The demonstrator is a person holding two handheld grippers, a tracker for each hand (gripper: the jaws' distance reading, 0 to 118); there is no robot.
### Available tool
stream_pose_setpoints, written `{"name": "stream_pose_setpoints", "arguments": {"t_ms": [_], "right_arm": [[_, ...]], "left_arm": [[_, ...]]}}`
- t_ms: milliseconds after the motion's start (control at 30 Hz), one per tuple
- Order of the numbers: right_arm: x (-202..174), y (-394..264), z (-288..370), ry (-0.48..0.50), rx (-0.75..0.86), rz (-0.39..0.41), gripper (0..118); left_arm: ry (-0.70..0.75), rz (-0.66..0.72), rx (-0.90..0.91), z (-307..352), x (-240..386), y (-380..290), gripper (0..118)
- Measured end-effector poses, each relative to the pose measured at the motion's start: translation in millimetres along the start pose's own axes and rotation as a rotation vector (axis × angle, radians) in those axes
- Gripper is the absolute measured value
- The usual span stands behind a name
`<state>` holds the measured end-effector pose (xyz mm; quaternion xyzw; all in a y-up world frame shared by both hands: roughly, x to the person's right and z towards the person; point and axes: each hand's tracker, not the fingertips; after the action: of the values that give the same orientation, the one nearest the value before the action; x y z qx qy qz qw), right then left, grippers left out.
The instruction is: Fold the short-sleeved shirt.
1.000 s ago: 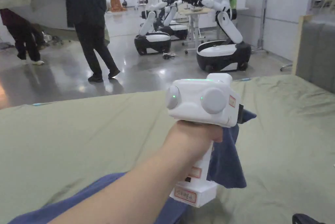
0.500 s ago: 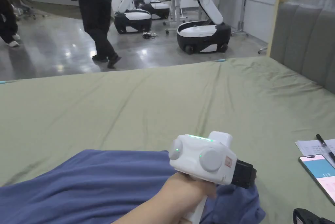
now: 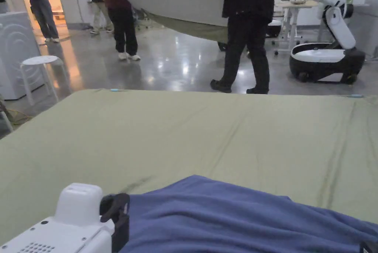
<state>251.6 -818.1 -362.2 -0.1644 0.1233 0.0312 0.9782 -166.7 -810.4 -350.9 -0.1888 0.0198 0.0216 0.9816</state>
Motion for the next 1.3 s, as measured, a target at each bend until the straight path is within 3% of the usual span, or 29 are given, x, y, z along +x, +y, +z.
{"name": "stream_pose_setpoints", "arguments": {"t_ms": [67, 133, 333, 467, 500, 533, 567, 600, 633, 767, 833, 900, 1000, 1167, 1300], "right_arm": [[-18.6, 7.0, -11.2, 0.038, 0.006, 0.015, 0], [-36.5, 12.6, -21.0, 0.079, 0.008, 0.029, 0], [-68.3, 16.1, -41.5, 0.109, -0.018, 0.064, 0], [-70.5, 10.9, -53.5, 0.098, -0.069, 0.070, 0], [-69.5, 10.0, -56.6, 0.092, -0.080, 0.076, 0], [-67.9, 9.4, -59.6, 0.083, -0.091, 0.080, 0], [-66.1, 9.6, -61.4, 0.073, -0.100, 0.080, 0], [-63.5, 9.5, -63.1, 0.065, -0.105, 0.078, 0], [-60.8, 9.4, -64.3, 0.057, -0.109, 0.075, 0], [-48.0, 6.5, -71.3, 0.014, -0.133, 0.069, 0], [-43.0, 4.4, -76.3, -0.001, -0.147, 0.066, 0], [-39.0, 3.4, -81.6, -0.011, -0.163, 0.059, 0], [-34.6, 2.0, -85.6, -0.017, -0.164, 0.054, 0], [-27.2, 2.3, -88.5, -0.014, -0.174, 0.051, 0], [-4.7, 5.5, -89.2, -0.013, -0.178, 0.026, 0]], "left_arm": [[0.031, 0.135, -0.024, 8.9, -35.0, -18.8, 0], [0.070, 0.182, -0.066, 6.9, -59.2, -36.1, 0], [0.069, 0.172, -0.110, -21.6, -86.9, -48.1, 0], [0.017, 0.154, -0.166, -84.2, -101.9, -29.4, 0], [0.004, 0.153, -0.195, -101.6, -108.9, -26.0, 10], [-0.011, 0.161, -0.231, -125.3, -114.7, -21.6, 42], [-0.018, 0.166, -0.271, -149.9, -121.5, -19.1, 97], [-0.008, 0.164, -0.317, -172.4, -127.9, -17.2, 118], [0.001, 0.170, -0.267, -189.9, -131.8, -13.4, 114], [0.103, 0.121, -0.414, -251.0, -148.5, -16.1, 112], [0.070, 0.128, -0.492, -268.8, -149.2, -25.4, 100], [0.063, 0.127, -0.577, -274.7, -142.1, -36.7, 33], [0.073, 0.101, -0.482, -260.7, -130.3, -39.5, 2], [0.015, 0.168, -0.367, -240.3, -127.4, -22.0, 2], [-0.034, 0.111, -0.263, -210.8, -113.8, -2.5, 2]]}}
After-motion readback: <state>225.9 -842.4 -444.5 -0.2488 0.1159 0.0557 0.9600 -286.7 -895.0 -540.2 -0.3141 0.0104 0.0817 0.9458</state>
